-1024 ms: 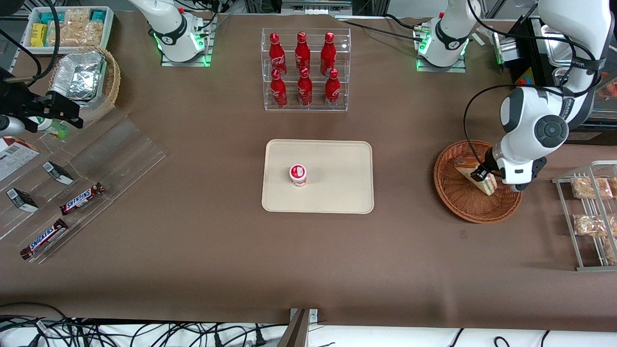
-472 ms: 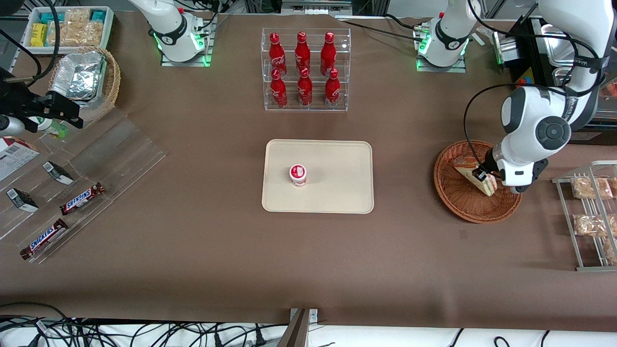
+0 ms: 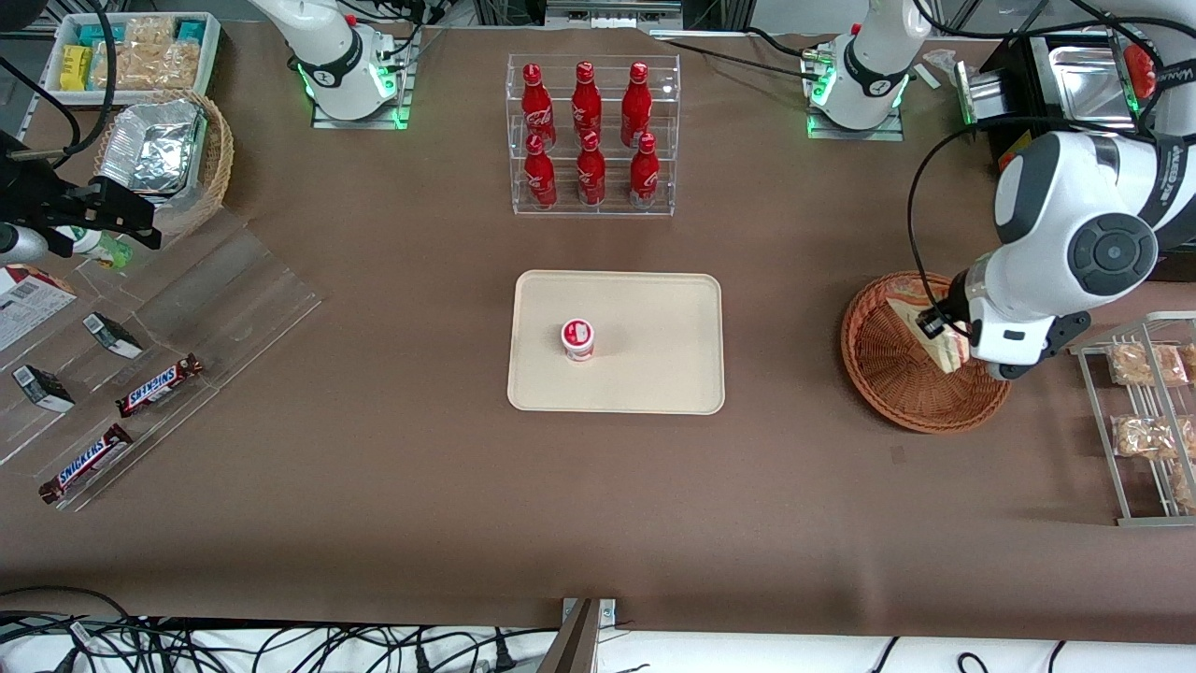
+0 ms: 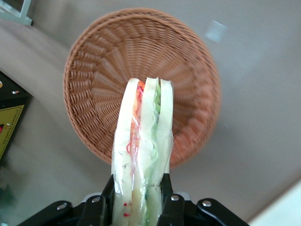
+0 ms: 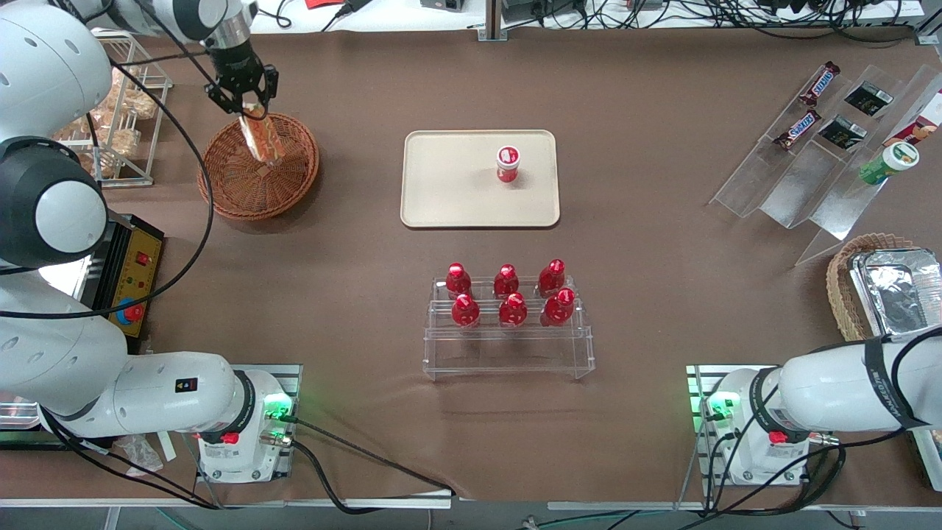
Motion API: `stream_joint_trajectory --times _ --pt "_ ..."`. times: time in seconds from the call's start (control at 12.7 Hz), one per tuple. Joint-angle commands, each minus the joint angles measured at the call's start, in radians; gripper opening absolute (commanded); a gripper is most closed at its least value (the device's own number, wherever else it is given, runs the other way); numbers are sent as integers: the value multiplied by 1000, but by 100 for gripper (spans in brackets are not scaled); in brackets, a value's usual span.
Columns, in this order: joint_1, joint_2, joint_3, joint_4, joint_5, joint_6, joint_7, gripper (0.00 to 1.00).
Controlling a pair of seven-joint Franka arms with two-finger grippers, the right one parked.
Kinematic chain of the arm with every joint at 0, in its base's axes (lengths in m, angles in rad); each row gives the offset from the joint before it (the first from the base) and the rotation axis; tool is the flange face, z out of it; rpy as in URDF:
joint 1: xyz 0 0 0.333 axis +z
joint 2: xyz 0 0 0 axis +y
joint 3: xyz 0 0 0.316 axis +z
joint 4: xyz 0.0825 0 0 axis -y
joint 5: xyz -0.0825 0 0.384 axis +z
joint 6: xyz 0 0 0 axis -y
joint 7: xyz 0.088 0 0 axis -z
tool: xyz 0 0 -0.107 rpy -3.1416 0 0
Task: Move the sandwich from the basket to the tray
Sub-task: 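Carry the held sandwich over the cream tray beside the cup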
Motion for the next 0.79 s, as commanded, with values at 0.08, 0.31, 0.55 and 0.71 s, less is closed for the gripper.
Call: stream_joint_trajectory --times 0.08,0.31,0.55,0.71 --pt "0 18 -140 53 14 -56 124 40" --pt "-7 64 -254 53 14 7 119 40" --pt "-87 110 -269 53 17 59 70 41" --pt "-121 137 -269 52 22 79 68 41"
